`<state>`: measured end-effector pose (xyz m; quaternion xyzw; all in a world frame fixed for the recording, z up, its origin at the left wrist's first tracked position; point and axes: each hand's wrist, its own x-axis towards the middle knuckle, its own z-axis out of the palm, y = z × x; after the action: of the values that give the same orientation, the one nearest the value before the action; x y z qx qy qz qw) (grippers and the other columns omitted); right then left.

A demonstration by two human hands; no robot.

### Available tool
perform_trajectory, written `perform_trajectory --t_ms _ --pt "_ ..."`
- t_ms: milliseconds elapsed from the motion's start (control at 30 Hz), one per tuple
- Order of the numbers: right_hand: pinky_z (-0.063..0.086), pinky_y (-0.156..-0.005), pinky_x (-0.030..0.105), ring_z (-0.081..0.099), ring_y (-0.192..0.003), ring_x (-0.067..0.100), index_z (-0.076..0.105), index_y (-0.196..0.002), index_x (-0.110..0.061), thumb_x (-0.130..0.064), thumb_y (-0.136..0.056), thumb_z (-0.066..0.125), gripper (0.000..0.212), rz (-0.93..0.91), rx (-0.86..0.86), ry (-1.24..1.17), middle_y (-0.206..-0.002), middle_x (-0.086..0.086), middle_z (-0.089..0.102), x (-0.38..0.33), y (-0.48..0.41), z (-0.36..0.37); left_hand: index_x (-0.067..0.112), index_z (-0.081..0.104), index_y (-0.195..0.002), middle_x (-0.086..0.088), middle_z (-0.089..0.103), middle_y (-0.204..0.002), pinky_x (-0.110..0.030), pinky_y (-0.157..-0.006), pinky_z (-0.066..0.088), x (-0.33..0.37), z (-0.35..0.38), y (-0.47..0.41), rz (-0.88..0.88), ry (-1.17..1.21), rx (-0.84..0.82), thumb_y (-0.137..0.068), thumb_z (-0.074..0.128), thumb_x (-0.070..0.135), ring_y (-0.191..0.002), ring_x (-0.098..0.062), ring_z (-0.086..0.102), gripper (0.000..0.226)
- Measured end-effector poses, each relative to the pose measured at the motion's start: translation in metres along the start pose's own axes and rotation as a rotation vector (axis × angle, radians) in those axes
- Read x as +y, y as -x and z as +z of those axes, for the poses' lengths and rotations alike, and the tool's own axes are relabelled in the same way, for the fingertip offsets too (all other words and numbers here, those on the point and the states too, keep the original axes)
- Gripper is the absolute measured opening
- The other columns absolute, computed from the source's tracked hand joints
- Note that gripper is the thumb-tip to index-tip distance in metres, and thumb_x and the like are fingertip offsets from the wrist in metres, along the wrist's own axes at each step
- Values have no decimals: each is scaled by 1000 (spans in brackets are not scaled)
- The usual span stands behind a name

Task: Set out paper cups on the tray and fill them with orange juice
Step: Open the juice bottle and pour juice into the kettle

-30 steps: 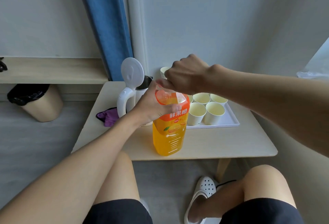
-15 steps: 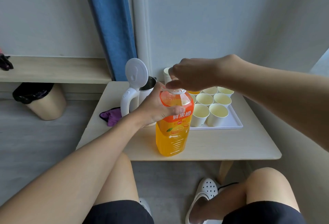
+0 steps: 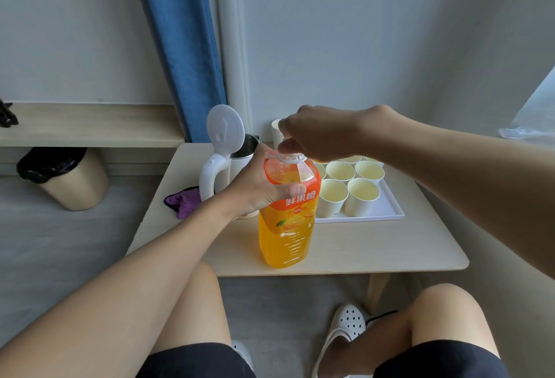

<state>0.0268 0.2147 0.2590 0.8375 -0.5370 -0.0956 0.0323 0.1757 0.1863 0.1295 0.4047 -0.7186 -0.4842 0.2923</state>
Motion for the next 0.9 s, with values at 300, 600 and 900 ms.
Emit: perform_trajectory --t_ms 300,600,900 --pt "49 -74 37 54 -86 25 54 -128 -15 -30 -104 47 30 -32 -55 -30 -99 5 58 -2 2 -4 33 33 -132 13 55 -124 -17 -77 52 -1 0 0 3 9 -7 -82 84 30 -114 -9 59 71" --pt "53 -84 43 57 -106 28 56 -128 -14 -5 -96 58 33 -114 -28 -18 -119 9 60 -1 2 -2 32 32 -138 7 53 -134 -17 -79 53 -4 0 -2 15 -25 -13 -81 84 35 -118 -13 59 76" --pt "46 -72 33 55 -88 25 60 -124 -14 -24 -103 50 25 -12 -1 -39 -109 10 62 -4 2 -4 31 31 -136 4 54 -135 -20 -80 53 -4 0 -2 3 -9 -17 -82 83 33 -121 -15 58 75"
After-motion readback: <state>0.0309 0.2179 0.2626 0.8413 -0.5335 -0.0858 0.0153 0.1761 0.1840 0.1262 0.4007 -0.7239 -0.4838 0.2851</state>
